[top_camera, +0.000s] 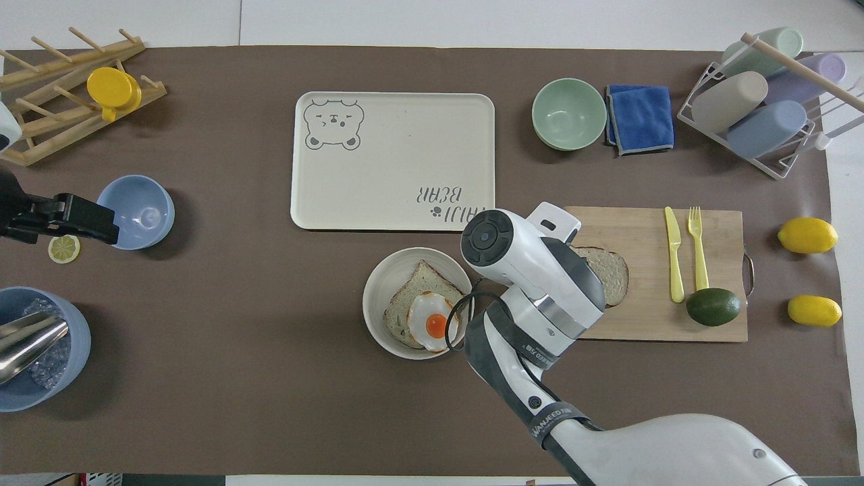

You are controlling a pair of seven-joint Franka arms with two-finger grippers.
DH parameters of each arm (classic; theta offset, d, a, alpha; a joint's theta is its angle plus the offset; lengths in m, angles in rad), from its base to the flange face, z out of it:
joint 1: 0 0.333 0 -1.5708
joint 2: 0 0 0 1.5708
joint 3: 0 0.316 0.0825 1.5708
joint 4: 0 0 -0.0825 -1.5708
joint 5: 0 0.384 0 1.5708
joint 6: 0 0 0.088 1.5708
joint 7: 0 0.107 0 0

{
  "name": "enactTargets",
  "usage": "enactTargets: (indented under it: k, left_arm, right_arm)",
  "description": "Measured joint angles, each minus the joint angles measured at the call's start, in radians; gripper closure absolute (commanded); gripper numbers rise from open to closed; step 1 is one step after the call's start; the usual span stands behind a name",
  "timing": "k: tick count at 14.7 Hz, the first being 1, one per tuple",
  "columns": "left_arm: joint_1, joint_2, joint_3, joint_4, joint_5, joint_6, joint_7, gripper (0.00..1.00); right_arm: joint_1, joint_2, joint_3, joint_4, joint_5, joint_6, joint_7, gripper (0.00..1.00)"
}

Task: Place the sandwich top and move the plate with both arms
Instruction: 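Lift the bread slice off the cutting board with the right gripper, then carry the bread slice over the egg plate with the right gripper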

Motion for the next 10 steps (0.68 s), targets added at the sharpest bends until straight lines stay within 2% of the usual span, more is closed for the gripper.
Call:
enactTargets:
  k: [3, 6, 10]
  left_arm:
    - [0.000, 0.000, 0.000, 0.000, 0.000, 0.000, 0.000, 0.00]
    - [0.000, 0.000, 0.000, 0.000, 0.000, 0.000, 0.000, 0.00]
    - [0.000, 0.000, 0.000, 0.000, 0.000, 0.000, 0.000, 0.00]
  right_arm:
    - [-0.001, 0.001, 0.030, 0.051, -0.011, -0.090, 0.000, 1.00]
    - [0.001, -0.001, 0.112, 0.183, -0.011, -0.261, 0.000, 1.00]
    - [0.001, -0.004, 0.235, 0.305, -0.011, -0.428, 0.000, 1.00]
